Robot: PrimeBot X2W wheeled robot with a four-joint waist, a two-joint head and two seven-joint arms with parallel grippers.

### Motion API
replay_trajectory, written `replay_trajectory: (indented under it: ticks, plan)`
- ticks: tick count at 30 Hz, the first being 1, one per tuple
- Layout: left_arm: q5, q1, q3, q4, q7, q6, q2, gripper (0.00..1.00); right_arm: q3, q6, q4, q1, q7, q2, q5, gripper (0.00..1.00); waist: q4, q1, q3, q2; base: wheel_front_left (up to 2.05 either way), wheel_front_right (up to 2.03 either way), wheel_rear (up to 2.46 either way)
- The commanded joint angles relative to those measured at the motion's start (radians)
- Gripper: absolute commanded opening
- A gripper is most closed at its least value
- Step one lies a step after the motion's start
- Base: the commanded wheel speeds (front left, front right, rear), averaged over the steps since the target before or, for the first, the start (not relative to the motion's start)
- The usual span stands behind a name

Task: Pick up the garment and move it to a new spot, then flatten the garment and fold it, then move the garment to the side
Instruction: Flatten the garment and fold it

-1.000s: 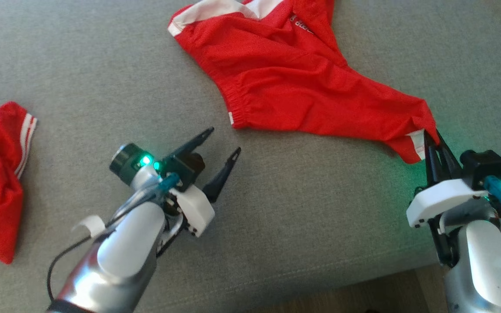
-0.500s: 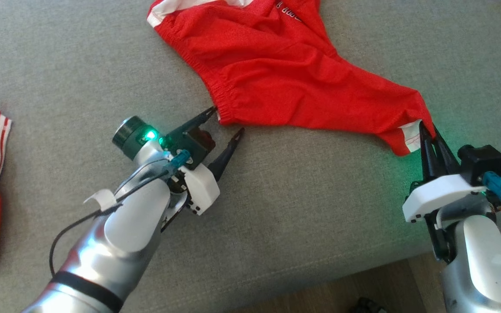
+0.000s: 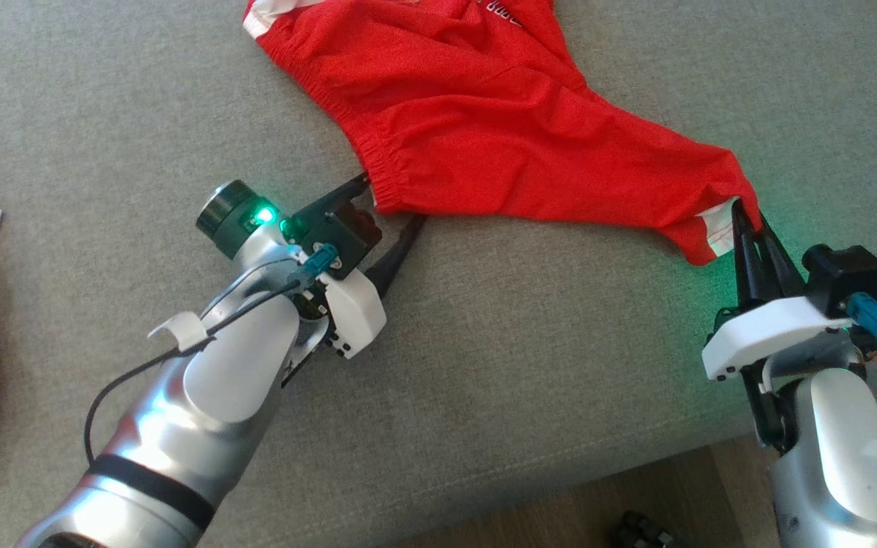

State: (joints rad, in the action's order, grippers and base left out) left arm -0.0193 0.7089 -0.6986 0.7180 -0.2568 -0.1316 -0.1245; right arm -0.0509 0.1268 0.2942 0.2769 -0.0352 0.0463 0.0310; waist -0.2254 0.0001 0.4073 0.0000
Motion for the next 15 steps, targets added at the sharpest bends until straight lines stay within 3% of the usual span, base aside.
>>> replay_trajectory:
  ticks: [1,3,4,15]
  plan:
    - [0.000,0.033,0.021,-0.008,-0.005,0.003,-0.016,0.96,0.019,0.004,-0.028,0.015,-0.012,0.004,-0.009,0.00,0.001,-0.0001,0.001,0.0000,0.00,0.00,0.00]
    - [-0.007,0.034,0.023,-0.004,-0.005,0.003,-0.013,0.28,0.019,0.004,-0.028,0.016,-0.013,0.004,-0.011,0.00,0.004,-0.0001,0.001,0.0000,0.00,0.00,0.00]
    - [-0.010,0.034,0.023,-0.003,-0.005,0.003,-0.011,0.00,0.018,0.004,-0.028,0.017,-0.013,0.004,-0.011,0.00,0.005,-0.0001,0.001,0.0000,0.00,0.00,0.00]
    - [-0.079,0.004,0.080,-0.052,-0.005,0.002,-0.008,0.00,0.007,0.004,-0.040,0.027,-0.020,0.004,0.005,0.00,0.059,-0.0001,-0.030,0.0000,0.00,0.00,0.00]
